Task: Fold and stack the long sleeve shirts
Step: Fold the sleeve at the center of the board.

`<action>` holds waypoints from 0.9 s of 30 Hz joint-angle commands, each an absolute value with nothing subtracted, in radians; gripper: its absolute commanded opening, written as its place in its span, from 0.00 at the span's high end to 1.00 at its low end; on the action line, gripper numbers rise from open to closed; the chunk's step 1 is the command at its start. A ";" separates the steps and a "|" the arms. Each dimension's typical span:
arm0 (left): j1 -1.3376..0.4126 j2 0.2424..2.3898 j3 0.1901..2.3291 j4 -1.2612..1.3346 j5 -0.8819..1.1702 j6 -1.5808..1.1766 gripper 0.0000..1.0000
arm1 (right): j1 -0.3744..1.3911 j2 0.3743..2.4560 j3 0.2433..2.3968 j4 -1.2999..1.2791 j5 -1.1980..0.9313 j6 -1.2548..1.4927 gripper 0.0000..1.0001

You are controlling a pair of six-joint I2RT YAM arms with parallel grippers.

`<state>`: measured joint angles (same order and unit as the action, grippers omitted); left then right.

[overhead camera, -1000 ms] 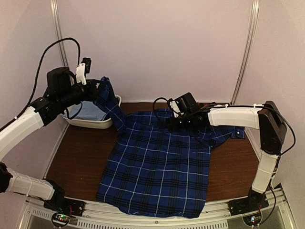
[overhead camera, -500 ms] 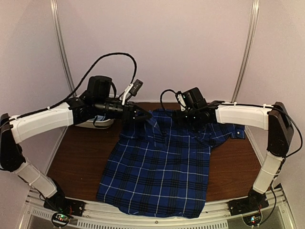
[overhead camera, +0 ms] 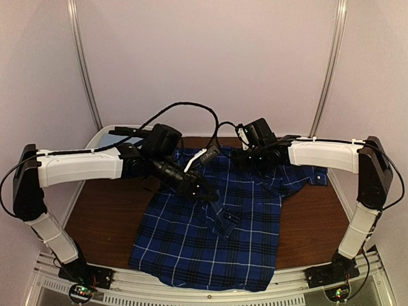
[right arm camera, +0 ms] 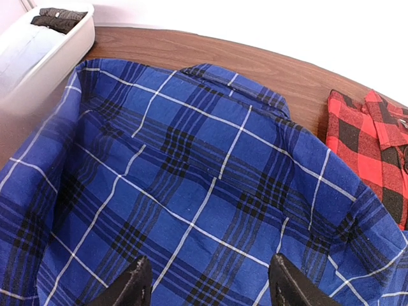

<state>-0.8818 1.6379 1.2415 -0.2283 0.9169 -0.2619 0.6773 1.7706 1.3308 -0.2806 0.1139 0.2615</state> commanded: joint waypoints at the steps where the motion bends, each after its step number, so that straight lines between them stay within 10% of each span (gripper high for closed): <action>1: -0.902 1.645 1.232 -0.270 1.011 -0.207 1.00 | 0.674 1.783 1.360 -0.292 0.125 0.267 0.36; 19: -0.945 1.658 1.215 -0.360 1.063 -0.146 1.00 | 0.676 1.827 1.383 -0.290 0.101 0.273 0.36; 27: -0.930 1.603 1.262 -0.348 0.855 -0.179 0.48 | 0.677 1.835 1.385 -0.289 0.075 0.271 0.34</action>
<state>-0.9398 1.6474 1.2205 -0.3752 0.9699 -0.1665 0.6773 1.8217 1.3563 -0.2874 0.0967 0.2623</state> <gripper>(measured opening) 0.473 0.645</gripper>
